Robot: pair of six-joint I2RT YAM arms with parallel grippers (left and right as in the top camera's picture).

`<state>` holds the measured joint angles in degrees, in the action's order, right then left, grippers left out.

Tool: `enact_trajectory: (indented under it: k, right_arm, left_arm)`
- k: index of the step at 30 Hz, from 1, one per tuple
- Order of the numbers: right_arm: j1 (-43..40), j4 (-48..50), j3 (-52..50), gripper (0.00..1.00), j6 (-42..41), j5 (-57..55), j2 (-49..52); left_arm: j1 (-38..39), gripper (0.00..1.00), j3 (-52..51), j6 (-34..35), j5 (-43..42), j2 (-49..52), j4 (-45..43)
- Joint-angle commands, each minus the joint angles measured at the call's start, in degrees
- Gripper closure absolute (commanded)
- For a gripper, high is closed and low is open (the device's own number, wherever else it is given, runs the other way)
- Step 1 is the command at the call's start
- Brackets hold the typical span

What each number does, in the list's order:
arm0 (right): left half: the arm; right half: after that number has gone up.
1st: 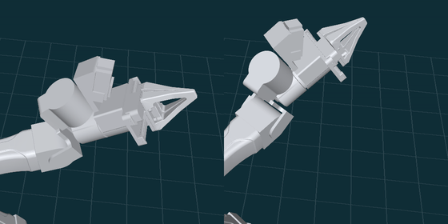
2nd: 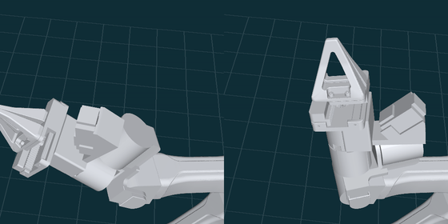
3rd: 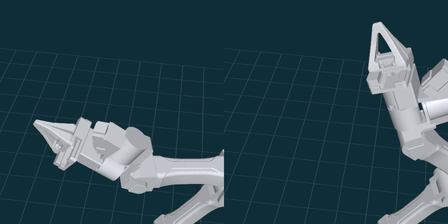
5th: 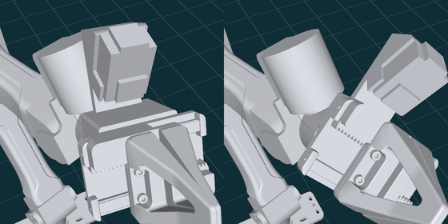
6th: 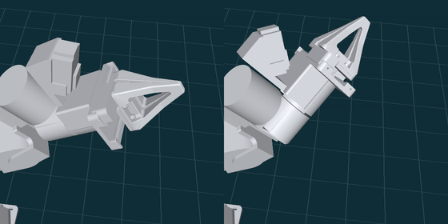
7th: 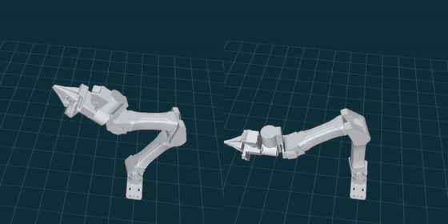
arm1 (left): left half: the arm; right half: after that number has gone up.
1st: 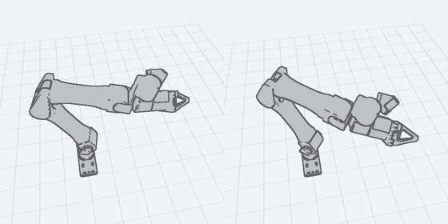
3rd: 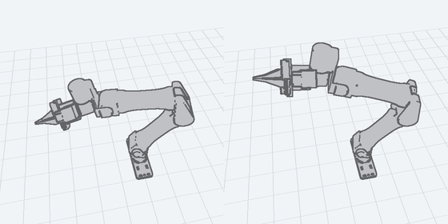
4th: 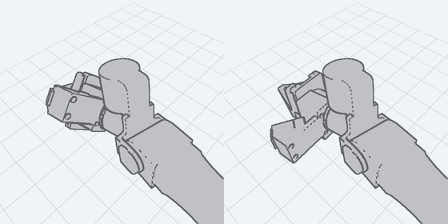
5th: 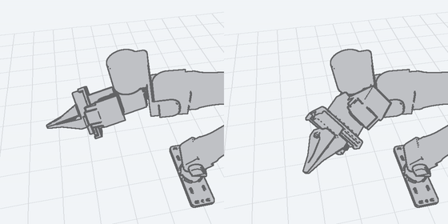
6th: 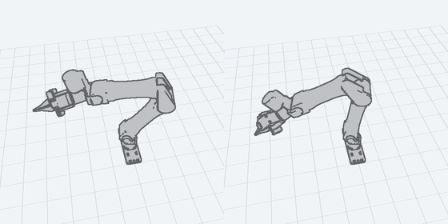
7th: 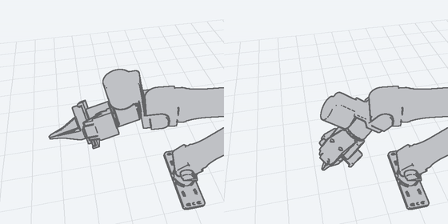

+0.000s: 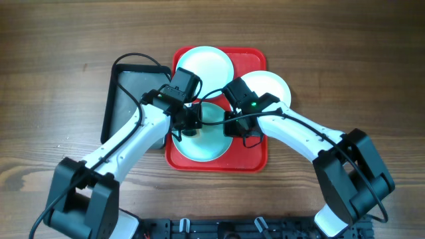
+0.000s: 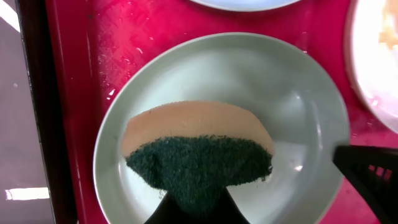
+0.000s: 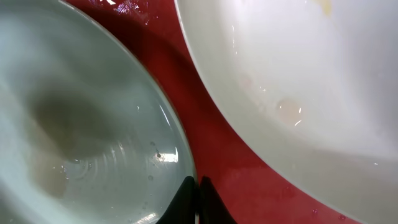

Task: Clean dirty plates on tray and stack at the side
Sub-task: 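Scrub the lower light-blue plate with the sponge, right gripper holding plate rim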

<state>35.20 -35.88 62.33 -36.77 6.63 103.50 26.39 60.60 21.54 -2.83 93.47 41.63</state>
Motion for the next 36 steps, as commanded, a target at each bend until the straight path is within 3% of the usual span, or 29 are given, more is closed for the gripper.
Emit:
enact_trajectory:
  k: [1, 4, 8, 11, 19, 23, 28, 36]
  right_arm:
    - [0.31, 0.33, -0.09, 0.96, 0.72, 0.94, -1.36]
    - [0.31, 0.42, -0.09, 0.96, 0.70, 0.94, -1.36]
    - [0.31, 0.50, -0.09, 0.96, 0.72, 0.94, -1.36]
    - [0.31, 0.48, -0.09, 0.96, 0.74, 0.96, -1.36]
    - [0.31, 0.33, -0.09, 0.96, 0.74, 0.94, -1.36]
    - [0.31, 0.52, -0.09, 0.96, 0.72, 0.94, -1.36]
    - [0.31, 0.63, -0.09, 0.96, 2.32, 1.03, -1.36]
    - [0.31, 1.33, -0.09, 0.96, 3.76, 2.51, -1.36]
  left_arm:
    - [0.11, 0.90, -0.72, -0.52, 2.08, 3.15, -1.01]
    - [0.24, 0.88, -0.70, -0.52, 3.50, 5.95, -2.23]
    - [0.22, 0.71, -0.70, -0.46, 6.29, 6.84, -2.80]
    - [0.24, 0.68, -0.70, -0.26, 5.90, 6.84, -3.06]
    - [0.24, 0.74, -0.76, -0.28, 5.92, 6.84, -3.04]
    - [0.24, 0.96, -2.78, -0.28, 5.97, 6.84, -5.38]
    - [0.22, 0.94, -6.84, -0.31, 9.94, 6.84, -10.49]
    - [0.24, 0.91, -7.34, -1.66, -5.64, 6.86, -10.80]
